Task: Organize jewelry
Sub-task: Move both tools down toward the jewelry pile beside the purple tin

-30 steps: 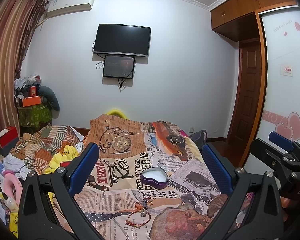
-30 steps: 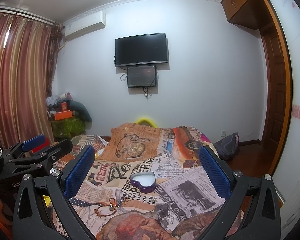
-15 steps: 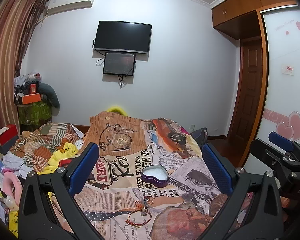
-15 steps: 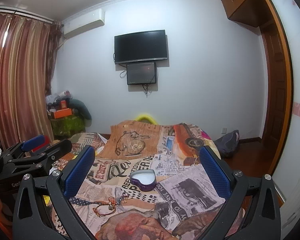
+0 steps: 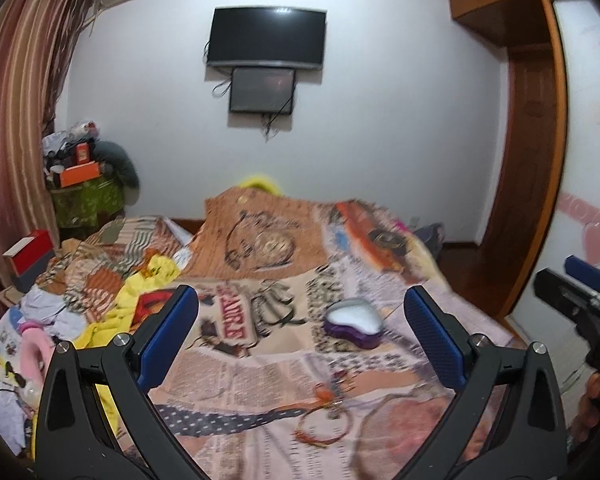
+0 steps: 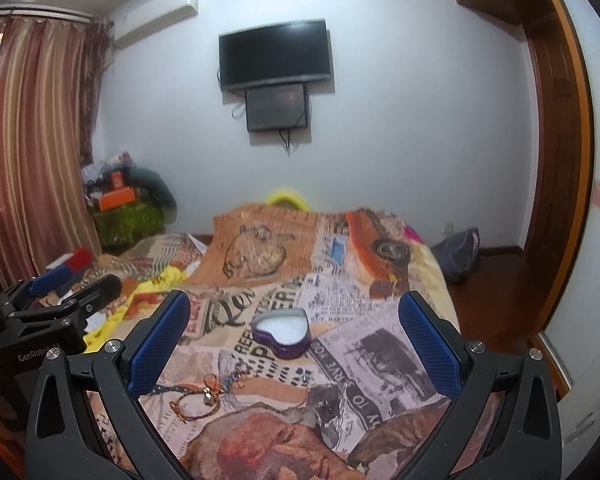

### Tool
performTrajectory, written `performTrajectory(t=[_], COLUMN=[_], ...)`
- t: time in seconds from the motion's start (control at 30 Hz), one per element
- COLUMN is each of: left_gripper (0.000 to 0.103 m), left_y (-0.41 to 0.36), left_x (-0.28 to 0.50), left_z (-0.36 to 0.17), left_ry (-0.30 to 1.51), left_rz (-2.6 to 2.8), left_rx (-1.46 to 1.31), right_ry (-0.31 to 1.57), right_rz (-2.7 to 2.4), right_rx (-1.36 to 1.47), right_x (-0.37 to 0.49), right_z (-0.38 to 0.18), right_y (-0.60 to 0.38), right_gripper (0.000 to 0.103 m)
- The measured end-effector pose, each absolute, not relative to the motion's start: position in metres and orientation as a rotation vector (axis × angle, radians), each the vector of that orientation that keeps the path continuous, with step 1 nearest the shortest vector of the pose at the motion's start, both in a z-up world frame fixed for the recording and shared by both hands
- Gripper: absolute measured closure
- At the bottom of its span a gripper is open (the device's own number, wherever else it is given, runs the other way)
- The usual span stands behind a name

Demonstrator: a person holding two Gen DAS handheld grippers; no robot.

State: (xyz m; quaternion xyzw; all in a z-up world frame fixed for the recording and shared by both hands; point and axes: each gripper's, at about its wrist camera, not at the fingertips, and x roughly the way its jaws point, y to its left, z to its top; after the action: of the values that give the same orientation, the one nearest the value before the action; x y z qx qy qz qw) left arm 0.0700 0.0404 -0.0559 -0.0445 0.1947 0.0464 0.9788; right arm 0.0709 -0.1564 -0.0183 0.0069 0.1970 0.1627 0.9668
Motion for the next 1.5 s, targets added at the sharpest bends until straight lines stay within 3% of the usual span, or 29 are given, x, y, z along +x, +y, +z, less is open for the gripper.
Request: performTrajectory(t=[0.33, 0.57, 0.67, 0.77, 0.83, 0.9, 0.93, 1.1, 1.5], left_gripper=[0.002, 0.025, 0.034, 0.041, 0.047, 0.057, 0.058, 0.067, 0.067], left_y=[0.071, 0.079, 0.079, 0.077, 0.075, 0.074, 0.073, 0.076, 0.077], left_x=[0.117, 0.133, 0.136, 0.135, 0.132, 0.130, 0.130, 0.130, 0.132], left_z=[-0.128, -0.168, -0.179, -0.186, -0.189, -0.191, -0.193, -0.200, -0.206], left_ry=[0.654, 0.799, 0.839, 0.854, 0.856, 0.860, 0.865, 0.885, 0.899], left_rz=[0.109, 0.045, 0.028, 0.012, -0.009, -0.023, -0.028, -0.066, -0.101], left_rx=[-0.117, -0.160, -0.167, -0.146, -0.138, -0.124, -0.117, -0.143, -0.173], right_ry=[0.642, 0.752, 0.786, 0.833, 0.879, 0.909, 0.925, 0.971, 1.028], right_rz=[0.368, 0.466, 0.525, 0.583, 0.639, 0.674, 0.687, 0.726, 0.708], right_rx=[-0.025, -0.054, -0.067, -0.093, -0.103, -0.105, -0.108, -0.128, -0.191], right_x=[0.112, 0.124, 0.126, 0.129, 0.129, 0.129, 0.130, 0.130, 0.139], right_z=[-0.073, -0.103, -0.114, -0.127, -0.137, -0.144, -0.148, -0.157, -0.173], right_y=[-0.138, -0.114, -0.101, -0.086, -0.076, -0.069, -0.066, -0.055, -0.037], right_gripper=[0.000, 0.003, 0.013, 0.032, 0.051, 0.061, 0.066, 0.083, 0.086])
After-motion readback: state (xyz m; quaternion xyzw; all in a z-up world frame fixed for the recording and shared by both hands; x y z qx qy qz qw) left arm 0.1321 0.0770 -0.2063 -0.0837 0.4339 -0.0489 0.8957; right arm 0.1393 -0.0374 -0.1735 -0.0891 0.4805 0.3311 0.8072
